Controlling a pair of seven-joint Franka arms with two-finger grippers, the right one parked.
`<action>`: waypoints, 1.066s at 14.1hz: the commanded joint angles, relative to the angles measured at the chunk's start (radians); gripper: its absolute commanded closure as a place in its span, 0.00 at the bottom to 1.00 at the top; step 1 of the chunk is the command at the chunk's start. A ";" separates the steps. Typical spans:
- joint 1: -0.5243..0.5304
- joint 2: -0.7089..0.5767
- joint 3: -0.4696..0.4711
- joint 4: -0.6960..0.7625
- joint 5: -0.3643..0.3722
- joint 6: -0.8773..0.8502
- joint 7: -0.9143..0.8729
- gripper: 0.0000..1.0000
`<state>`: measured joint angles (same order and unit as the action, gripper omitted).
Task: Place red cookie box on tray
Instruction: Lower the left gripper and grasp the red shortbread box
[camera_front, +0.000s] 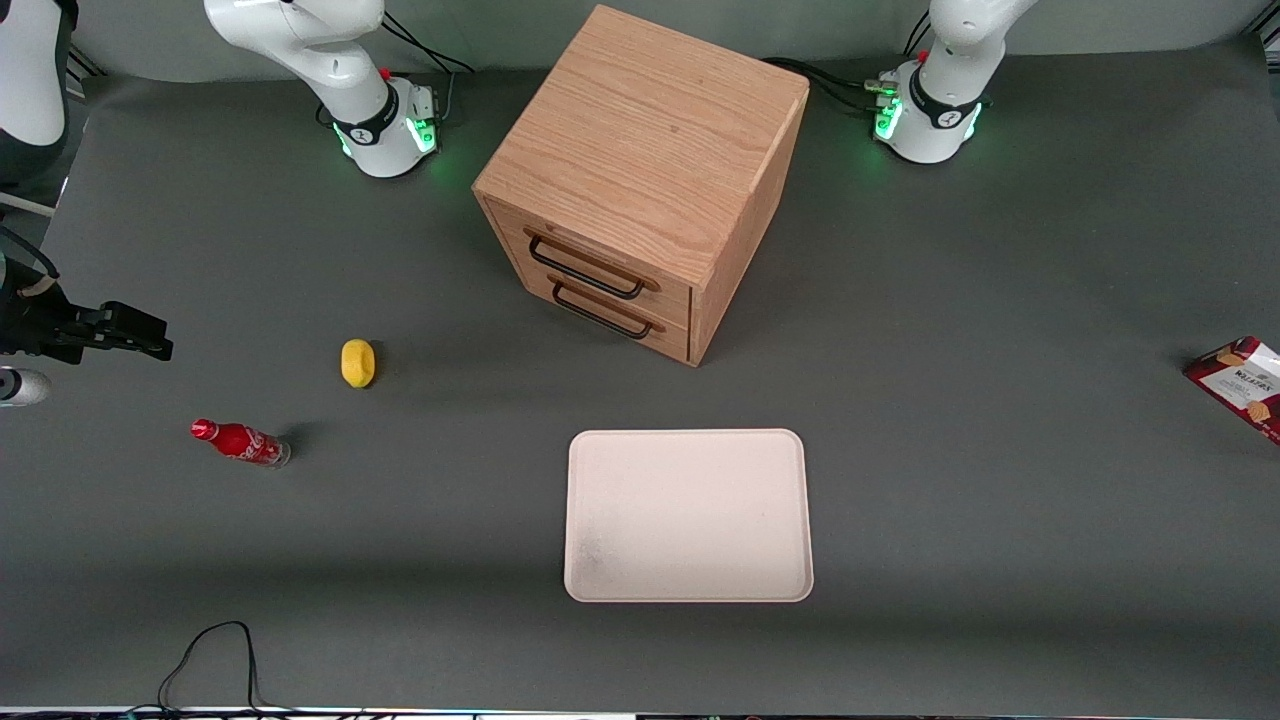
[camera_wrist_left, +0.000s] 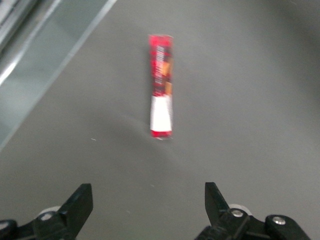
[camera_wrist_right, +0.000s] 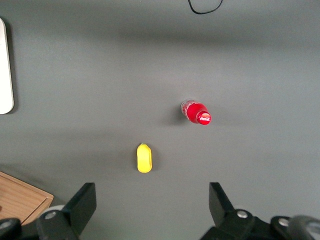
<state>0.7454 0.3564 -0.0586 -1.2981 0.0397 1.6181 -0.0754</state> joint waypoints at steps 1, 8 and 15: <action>0.015 0.030 -0.017 0.062 0.045 0.003 -0.018 0.00; 0.032 0.154 -0.018 -0.074 0.016 0.239 -0.098 0.00; 0.026 0.203 -0.023 -0.273 -0.032 0.522 -0.096 0.00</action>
<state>0.7670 0.5855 -0.0761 -1.5067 0.0249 2.0823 -0.1586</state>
